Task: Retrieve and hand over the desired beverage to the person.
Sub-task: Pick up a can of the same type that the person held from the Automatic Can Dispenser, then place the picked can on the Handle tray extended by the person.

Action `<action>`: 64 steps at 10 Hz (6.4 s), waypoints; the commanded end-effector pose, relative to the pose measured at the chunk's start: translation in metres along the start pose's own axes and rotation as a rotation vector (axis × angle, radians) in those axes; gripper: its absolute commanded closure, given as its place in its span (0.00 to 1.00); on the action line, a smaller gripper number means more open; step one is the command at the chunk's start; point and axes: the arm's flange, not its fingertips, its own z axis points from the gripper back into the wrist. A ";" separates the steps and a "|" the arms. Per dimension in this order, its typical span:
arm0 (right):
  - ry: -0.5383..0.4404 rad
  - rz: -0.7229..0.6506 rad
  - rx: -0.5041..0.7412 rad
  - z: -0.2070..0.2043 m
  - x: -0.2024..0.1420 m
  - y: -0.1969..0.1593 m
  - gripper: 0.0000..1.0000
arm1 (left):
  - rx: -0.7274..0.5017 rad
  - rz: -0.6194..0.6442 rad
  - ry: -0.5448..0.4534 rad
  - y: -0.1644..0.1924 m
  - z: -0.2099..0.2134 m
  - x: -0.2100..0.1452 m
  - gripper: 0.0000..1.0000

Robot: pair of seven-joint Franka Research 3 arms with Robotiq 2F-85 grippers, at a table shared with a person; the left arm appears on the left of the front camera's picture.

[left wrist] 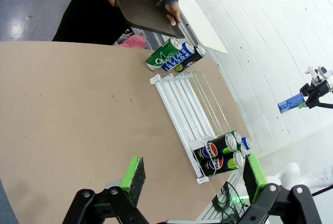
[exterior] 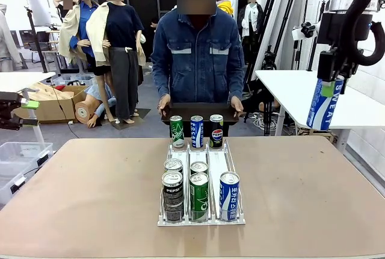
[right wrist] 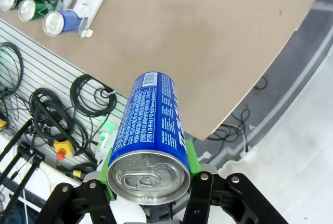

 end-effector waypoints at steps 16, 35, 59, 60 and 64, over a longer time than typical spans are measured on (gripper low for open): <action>-0.007 -0.002 -0.004 0.004 0.000 0.003 1.00 | 0.005 0.000 0.004 -0.001 0.001 0.000 0.00; -0.022 0.013 0.038 0.003 0.013 0.007 1.00 | 0.005 0.000 0.004 -0.001 0.001 0.000 0.00; -0.049 0.166 -0.043 -0.080 0.248 0.083 1.00 | 0.005 0.000 0.004 -0.001 0.001 0.000 0.00; -0.050 0.169 -0.041 -0.082 0.248 0.082 1.00 | 0.005 0.000 0.004 -0.001 0.001 0.000 0.00; -0.005 0.189 -0.047 -0.094 0.249 0.075 1.00 | 0.005 0.000 0.004 -0.001 0.001 0.000 0.00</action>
